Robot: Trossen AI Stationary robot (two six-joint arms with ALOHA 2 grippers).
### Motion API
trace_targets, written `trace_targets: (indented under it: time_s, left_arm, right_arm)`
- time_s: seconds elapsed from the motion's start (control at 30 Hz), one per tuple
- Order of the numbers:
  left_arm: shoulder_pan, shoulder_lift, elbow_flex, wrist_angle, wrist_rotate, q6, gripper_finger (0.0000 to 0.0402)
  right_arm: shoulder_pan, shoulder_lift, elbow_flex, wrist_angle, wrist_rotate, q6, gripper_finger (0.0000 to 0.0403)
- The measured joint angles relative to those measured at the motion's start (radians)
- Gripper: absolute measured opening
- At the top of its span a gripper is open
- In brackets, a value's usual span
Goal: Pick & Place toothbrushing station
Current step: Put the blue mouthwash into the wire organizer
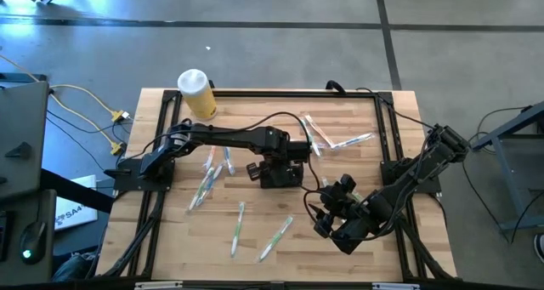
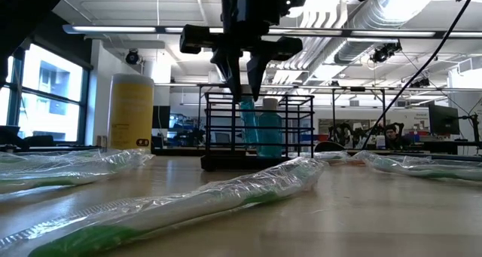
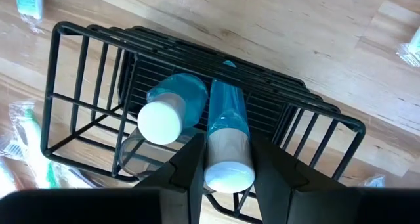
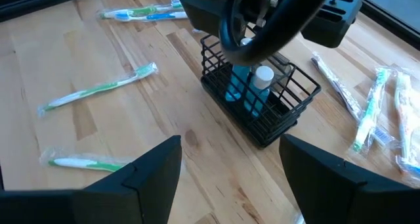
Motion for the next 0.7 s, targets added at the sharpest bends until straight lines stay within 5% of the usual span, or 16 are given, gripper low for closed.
trace_targets:
  time_s: [0.7]
  left_arm:
    - [0.0, 0.014, 0.014, -0.002, -0.007, -0.028, 0.0125]
  right_arm:
    - [0.0, 0.0, 0.0, -0.007, 0.0, 0.003, 0.0249]
